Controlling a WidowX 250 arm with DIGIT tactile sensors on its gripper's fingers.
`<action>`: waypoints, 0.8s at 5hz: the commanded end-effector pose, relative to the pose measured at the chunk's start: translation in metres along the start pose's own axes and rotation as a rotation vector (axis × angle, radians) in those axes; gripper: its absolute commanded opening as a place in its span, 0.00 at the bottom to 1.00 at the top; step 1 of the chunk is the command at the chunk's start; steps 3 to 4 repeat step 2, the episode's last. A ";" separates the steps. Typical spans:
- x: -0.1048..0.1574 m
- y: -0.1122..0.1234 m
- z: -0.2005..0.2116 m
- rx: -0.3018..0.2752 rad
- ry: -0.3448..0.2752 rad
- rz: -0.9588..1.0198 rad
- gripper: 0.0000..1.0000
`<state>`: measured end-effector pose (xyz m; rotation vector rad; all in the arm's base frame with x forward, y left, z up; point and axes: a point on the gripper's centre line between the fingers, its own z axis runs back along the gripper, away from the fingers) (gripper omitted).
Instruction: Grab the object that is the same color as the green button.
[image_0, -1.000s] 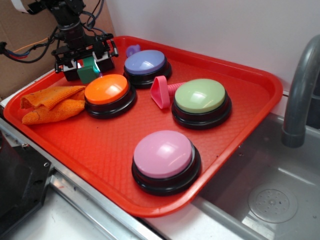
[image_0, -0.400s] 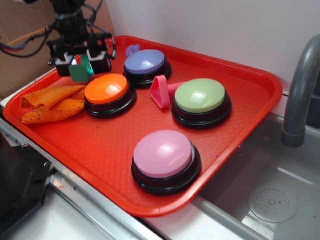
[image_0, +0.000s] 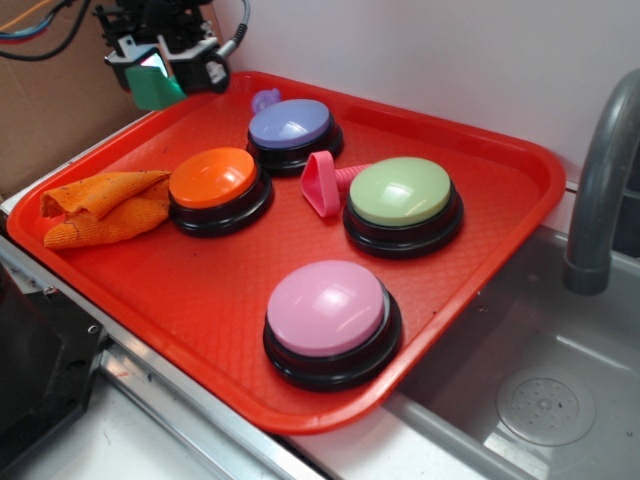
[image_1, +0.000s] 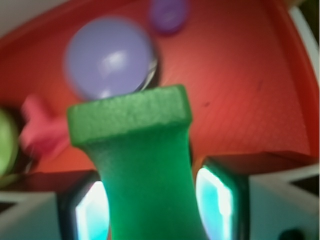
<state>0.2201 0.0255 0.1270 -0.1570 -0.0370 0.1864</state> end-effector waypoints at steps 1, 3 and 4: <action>-0.052 -0.010 0.020 -0.033 -0.008 -0.116 0.00; -0.061 -0.006 0.028 0.024 0.014 -0.054 0.00; -0.061 -0.006 0.028 0.024 0.014 -0.054 0.00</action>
